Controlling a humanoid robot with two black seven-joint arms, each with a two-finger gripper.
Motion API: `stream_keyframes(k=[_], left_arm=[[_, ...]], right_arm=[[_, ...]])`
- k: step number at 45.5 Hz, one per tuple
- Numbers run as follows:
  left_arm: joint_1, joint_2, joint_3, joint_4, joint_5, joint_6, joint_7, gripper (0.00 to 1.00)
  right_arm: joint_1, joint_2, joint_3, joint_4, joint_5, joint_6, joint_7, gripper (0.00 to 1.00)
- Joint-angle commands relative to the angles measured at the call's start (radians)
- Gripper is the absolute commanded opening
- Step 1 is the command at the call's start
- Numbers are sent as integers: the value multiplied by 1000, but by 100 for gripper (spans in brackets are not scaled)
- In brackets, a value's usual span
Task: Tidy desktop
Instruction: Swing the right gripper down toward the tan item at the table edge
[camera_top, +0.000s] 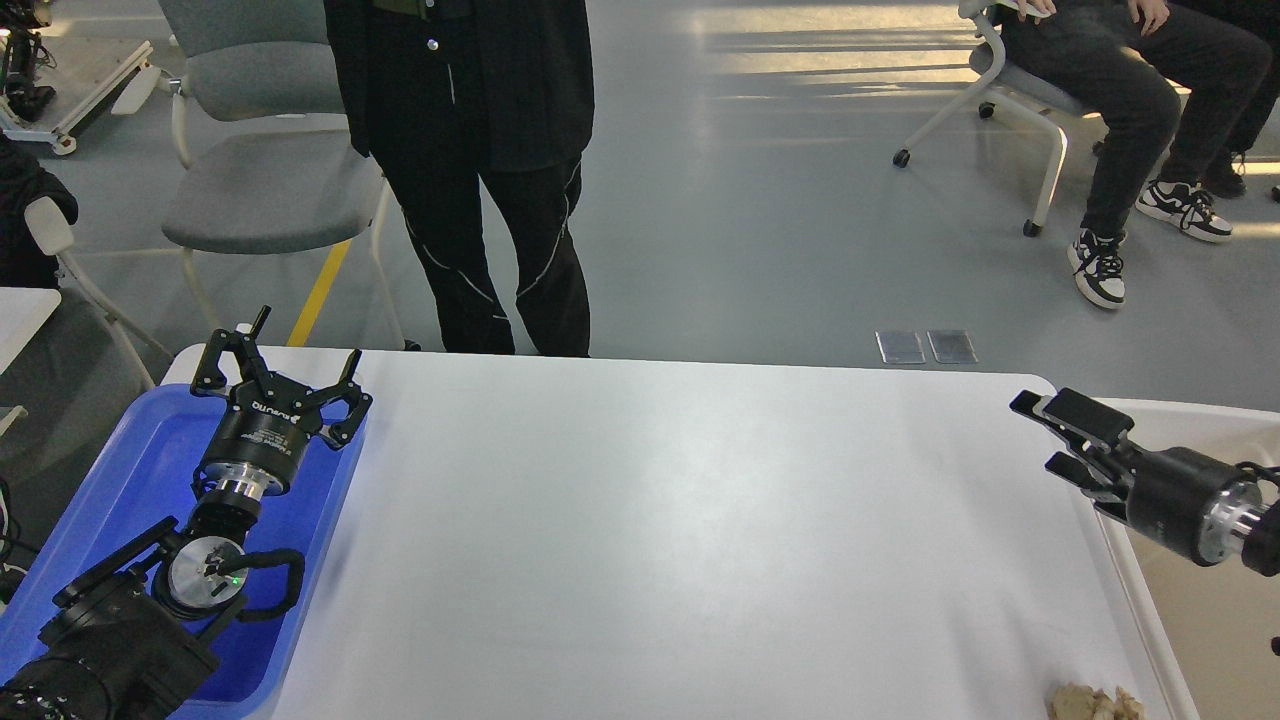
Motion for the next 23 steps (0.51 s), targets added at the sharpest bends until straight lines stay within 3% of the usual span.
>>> stream_keyframes(k=[1, 7, 23], left_arm=[[0, 0, 0, 1, 0, -1, 0, 100], [0, 0, 0, 0, 0, -1, 0, 100], [0, 0, 0, 0, 0, -1, 0, 100]], right_arm=[[23, -69, -90, 25, -259, 73, 3, 100], [35, -82, -126, 22, -457, 71, 11, 100], [35, -166, -265, 26, -588, 71, 14, 99]])
